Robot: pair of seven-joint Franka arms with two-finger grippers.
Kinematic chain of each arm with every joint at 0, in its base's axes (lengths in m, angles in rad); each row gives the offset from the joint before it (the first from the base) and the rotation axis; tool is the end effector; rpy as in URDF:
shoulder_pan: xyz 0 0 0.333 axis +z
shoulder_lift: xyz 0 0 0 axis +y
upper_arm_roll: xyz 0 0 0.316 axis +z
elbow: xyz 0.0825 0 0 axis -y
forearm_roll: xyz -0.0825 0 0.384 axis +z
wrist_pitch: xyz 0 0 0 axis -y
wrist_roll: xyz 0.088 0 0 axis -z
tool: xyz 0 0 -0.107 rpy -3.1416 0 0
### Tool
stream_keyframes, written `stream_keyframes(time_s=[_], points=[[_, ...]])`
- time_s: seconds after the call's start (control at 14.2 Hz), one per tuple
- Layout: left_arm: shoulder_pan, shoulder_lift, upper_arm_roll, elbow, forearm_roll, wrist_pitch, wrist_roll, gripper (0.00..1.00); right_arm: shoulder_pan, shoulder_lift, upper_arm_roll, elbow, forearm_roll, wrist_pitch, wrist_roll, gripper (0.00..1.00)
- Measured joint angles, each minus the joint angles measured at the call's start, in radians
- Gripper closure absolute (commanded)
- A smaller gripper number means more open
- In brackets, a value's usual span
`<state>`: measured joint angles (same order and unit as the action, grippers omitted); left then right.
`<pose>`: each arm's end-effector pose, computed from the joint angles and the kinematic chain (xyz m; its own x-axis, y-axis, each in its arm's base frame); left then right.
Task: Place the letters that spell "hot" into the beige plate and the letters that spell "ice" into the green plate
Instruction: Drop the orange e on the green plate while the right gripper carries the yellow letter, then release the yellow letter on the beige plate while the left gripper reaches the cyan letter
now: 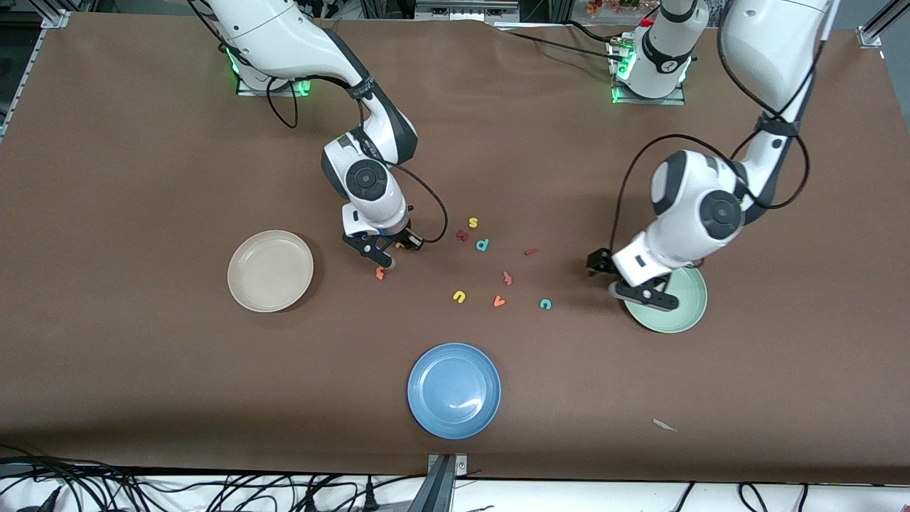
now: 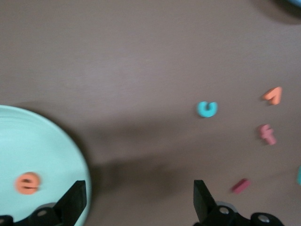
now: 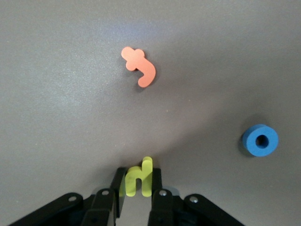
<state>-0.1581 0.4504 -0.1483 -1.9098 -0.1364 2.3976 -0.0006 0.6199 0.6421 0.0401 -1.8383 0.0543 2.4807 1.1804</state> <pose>0.6048 -0.1873 0.2664 0.9818 -0.1876 0.0303 -0.1900 -0.9687 0.1597 0.5100 0.3938 0.1776 0.8403 -0.5394 -0.0534 -0.5410 -0.8407 -0.0208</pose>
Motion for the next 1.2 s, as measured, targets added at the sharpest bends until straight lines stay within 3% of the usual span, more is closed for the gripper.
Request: stream_keyframes(time_s=[0.28,0.42,0.56,0.7,0.85,1.2], points=[[-0.075,0.111,0.003,0.145,0.027,0.0,-0.138,0.0,-0.001,-0.012,-0.013,0.089,0.0,-0.143,-0.055,1.0],[-0.1,0.186,0.004,0.22,0.083,0.0,-0.179,0.03,-0.002,-0.038,-0.047,0.122,0.0,-0.202,-0.146,1.0],[-0.121,0.241,0.004,0.26,0.121,0.002,-0.209,0.24,-0.004,-0.066,-0.095,0.124,0.0,-0.256,-0.269,1.0],[-0.137,0.272,0.005,0.283,0.129,0.004,-0.224,0.3,-0.006,-0.085,-0.154,0.117,0.0,-0.28,-0.415,1.0],[-0.152,0.286,0.005,0.292,0.13,0.005,-0.23,0.47,-0.008,-0.101,-0.215,0.092,0.0,-0.287,-0.556,1.0],[-0.169,0.301,0.014,0.293,0.134,0.037,-0.235,0.47,-0.015,-0.153,-0.361,-0.009,0.0,-0.278,-0.882,1.0]])
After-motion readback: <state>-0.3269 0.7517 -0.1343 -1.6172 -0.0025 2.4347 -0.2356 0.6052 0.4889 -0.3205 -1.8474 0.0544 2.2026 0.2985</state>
